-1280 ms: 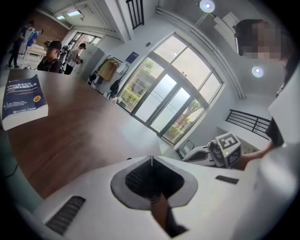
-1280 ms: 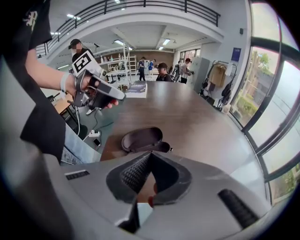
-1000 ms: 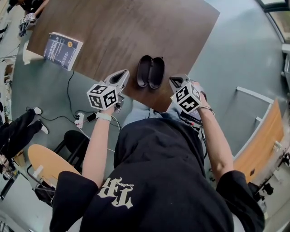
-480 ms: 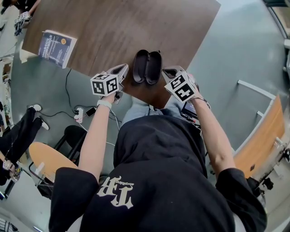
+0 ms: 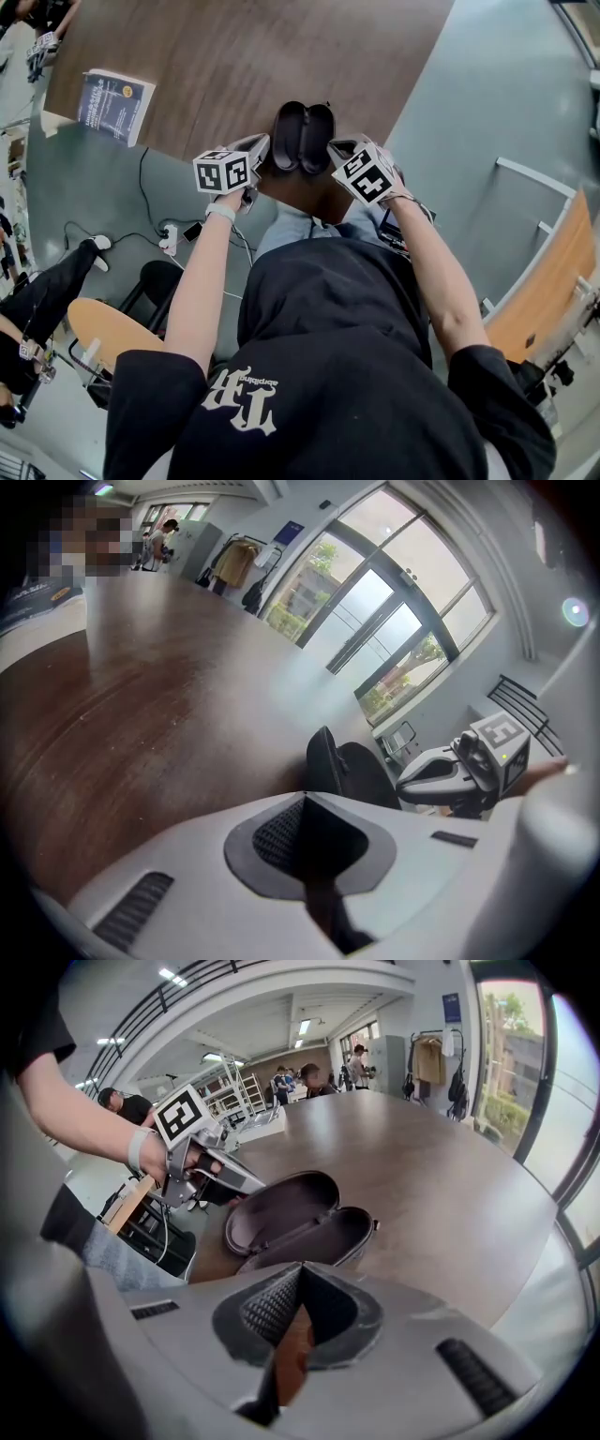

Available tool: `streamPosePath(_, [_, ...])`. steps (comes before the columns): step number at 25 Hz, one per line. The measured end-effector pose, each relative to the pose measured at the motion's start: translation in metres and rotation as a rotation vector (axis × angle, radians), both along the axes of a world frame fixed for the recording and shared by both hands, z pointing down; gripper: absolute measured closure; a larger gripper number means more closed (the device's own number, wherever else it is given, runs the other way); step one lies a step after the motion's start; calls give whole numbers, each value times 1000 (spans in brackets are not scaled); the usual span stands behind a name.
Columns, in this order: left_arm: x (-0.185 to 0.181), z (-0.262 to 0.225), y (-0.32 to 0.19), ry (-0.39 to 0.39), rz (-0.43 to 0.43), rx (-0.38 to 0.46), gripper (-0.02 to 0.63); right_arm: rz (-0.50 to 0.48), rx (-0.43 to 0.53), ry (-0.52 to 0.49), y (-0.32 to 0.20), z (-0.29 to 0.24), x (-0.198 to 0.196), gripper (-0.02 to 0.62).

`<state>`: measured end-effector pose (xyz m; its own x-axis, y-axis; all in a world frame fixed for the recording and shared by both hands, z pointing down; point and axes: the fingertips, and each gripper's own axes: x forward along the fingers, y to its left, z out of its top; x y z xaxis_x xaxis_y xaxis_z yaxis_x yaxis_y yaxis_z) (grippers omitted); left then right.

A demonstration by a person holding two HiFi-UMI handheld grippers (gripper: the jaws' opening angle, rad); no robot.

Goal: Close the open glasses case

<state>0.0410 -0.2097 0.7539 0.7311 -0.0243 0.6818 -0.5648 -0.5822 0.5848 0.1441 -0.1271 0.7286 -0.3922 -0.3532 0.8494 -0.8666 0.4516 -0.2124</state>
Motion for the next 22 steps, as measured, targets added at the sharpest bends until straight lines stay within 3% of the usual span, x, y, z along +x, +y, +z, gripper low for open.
streamPosePath(12, [6, 7, 5, -7, 18, -23, 609, 31, -16, -6, 4, 8, 9, 611])
streamPosePath(17, [12, 10, 15, 26, 25, -61, 609, 43, -28, -13, 7, 12, 9, 611])
streamPosePath(22, [21, -3, 13, 47, 33, -41, 609, 35, -29, -11, 7, 12, 10, 611])
